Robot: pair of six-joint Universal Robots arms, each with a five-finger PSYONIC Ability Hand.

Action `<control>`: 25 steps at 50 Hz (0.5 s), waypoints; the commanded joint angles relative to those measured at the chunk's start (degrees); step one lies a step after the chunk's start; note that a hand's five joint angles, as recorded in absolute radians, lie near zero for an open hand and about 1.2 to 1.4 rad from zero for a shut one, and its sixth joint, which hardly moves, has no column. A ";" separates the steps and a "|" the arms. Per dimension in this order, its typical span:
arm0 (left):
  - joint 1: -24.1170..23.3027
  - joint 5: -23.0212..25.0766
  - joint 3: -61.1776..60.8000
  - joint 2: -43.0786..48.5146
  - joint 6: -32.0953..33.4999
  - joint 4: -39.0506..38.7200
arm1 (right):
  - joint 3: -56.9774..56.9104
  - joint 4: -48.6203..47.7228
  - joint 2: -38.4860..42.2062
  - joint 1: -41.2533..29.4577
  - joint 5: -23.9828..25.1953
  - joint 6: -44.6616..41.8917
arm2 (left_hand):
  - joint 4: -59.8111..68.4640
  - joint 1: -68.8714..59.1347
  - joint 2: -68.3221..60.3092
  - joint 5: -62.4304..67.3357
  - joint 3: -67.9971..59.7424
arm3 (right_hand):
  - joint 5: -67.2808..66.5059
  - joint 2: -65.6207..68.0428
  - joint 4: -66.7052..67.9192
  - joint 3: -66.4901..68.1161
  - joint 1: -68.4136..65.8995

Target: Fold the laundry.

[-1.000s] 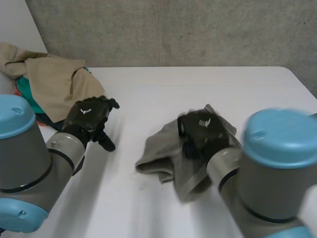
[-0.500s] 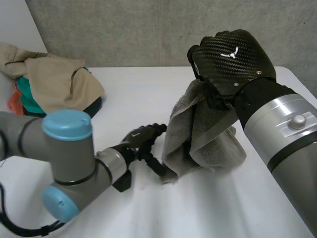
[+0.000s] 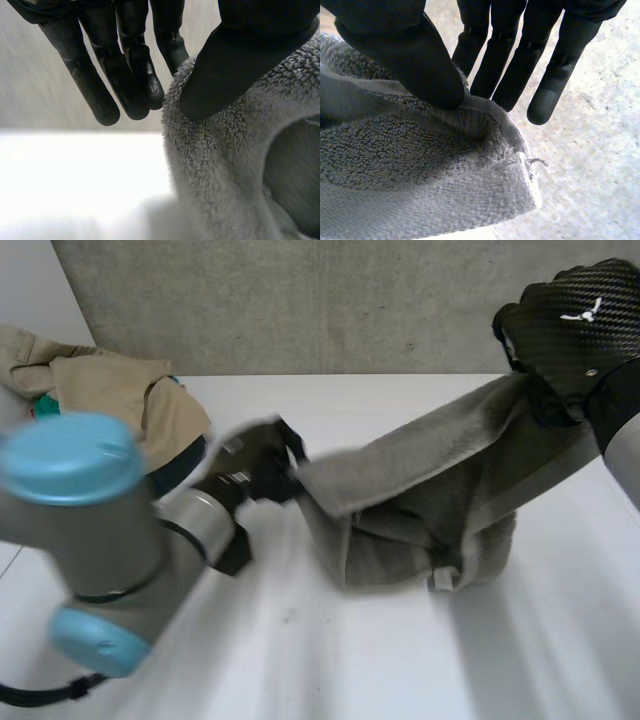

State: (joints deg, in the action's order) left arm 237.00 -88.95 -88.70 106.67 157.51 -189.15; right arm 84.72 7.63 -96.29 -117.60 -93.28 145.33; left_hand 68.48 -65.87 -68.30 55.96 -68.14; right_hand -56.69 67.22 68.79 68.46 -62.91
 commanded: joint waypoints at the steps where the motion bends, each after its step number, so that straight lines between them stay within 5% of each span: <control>1: 2.33 0.54 -4.02 -13.50 13.51 -1.05 | 0.44 0.81 2.50 0.71 0.64 -3.12 | 11.52 -14.13 -11.70 14.04 -11.86 | -13.31 12.78 11.21 11.54 -17.09; 14: 1.19 -1.04 8.97 13.72 26.08 3.17 | -0.26 -9.54 25.60 0.35 -0.76 -2.33 | 11.52 -14.13 -11.70 14.04 -11.86 | -13.31 12.78 11.21 11.54 -17.09; 19: 0.66 -5.17 17.93 20.15 32.06 2.82 | -0.17 -14.74 30.37 0.35 -3.39 -2.15 | 11.52 -14.13 -11.70 14.04 -11.86 | -13.31 12.78 11.21 11.54 -17.09; 23: 0.84 -6.32 19.27 19.54 32.77 2.20 | 0.53 -17.20 30.90 0.35 -6.47 -1.98 | -30.02 27.42 29.85 -27.51 29.68 | -13.31 12.78 11.21 11.54 -17.09; 25: 0.49 -6.41 18.48 18.49 32.86 2.38 | 0.88 -17.38 30.90 0.44 -7.26 -1.54 | -38.38 35.77 38.20 -35.86 38.03 | -13.31 12.78 11.21 11.54 -17.09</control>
State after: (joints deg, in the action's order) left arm 237.70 -93.75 -71.46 126.62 189.03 -186.34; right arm 84.70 -7.15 -66.01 -117.26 -97.05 143.22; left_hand 46.82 -44.01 -45.70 36.86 -45.94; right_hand -56.70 67.30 68.84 68.47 -62.91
